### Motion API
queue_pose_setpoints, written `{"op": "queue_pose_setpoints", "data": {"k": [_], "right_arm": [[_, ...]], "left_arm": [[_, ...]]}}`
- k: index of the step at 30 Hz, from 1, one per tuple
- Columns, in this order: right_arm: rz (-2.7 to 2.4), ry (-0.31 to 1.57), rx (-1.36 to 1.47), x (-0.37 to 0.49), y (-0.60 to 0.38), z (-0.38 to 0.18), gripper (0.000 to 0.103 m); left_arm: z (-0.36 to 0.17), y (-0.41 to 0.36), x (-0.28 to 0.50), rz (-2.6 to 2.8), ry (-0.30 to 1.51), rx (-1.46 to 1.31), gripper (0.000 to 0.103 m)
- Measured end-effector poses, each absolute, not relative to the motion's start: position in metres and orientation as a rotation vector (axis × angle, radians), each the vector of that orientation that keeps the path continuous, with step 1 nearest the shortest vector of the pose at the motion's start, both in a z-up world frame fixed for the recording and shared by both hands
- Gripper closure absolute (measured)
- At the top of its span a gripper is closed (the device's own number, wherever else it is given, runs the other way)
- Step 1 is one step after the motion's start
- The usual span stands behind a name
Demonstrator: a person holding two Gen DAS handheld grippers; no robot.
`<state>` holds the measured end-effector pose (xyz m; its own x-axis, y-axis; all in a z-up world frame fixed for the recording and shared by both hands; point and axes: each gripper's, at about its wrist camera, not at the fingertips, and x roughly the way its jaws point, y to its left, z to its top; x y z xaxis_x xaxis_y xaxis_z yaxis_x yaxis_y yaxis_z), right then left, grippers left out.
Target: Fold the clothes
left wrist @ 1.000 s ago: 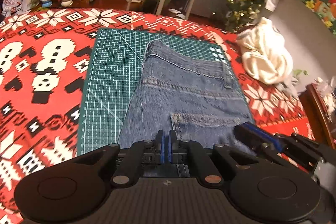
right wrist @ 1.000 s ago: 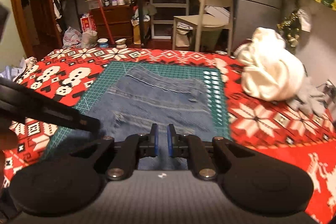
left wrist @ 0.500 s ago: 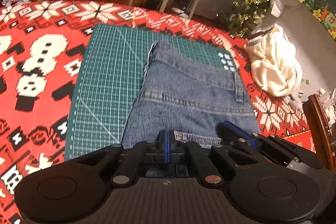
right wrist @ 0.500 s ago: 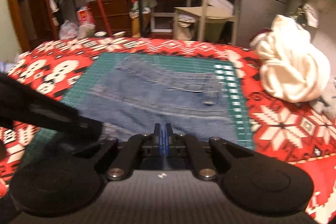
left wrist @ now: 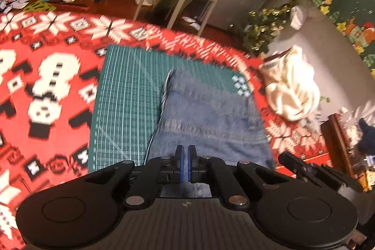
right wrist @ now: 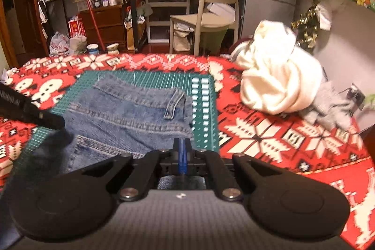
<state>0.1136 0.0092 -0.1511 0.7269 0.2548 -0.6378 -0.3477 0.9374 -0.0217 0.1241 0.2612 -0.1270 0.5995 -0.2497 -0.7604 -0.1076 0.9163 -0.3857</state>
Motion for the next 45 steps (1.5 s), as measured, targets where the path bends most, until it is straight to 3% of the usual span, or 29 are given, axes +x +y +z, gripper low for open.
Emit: {"op": "queue_pose_setpoints", "data": {"k": [5,9,21,35,40,45], "right_arm": [[0.400,0.626,-0.136,0.100,0.003,-0.110,0.101],[0.454,0.638,-0.099,0.120,0.014,-0.100,0.101],[0.520,0.850,-0.033,0.194,0.066,-0.175,0.103],[0.398,0.833,0.083,0.187,-0.018,-0.165,0.102],[0.514,0.810,0.052,0.165,0.004,-0.155,0.102],[0.598,0.843,-0.013,0.152,0.043,-0.164,0.102]], "left_arm": [[-0.103,0.268,0.128,-0.114,0.909,-0.415,0.100],[-0.122,0.257,0.159,-0.129,0.958,-0.370,0.100],[-0.168,0.241,0.198,-0.127,0.995,-0.369,0.100],[-0.136,0.252,0.169,-0.222,0.919,-0.353,0.101],[-0.133,0.254,0.139,-0.293,0.929,-0.334,0.101],[-0.162,0.248,0.138,-0.245,0.991,-0.309,0.101]]}}
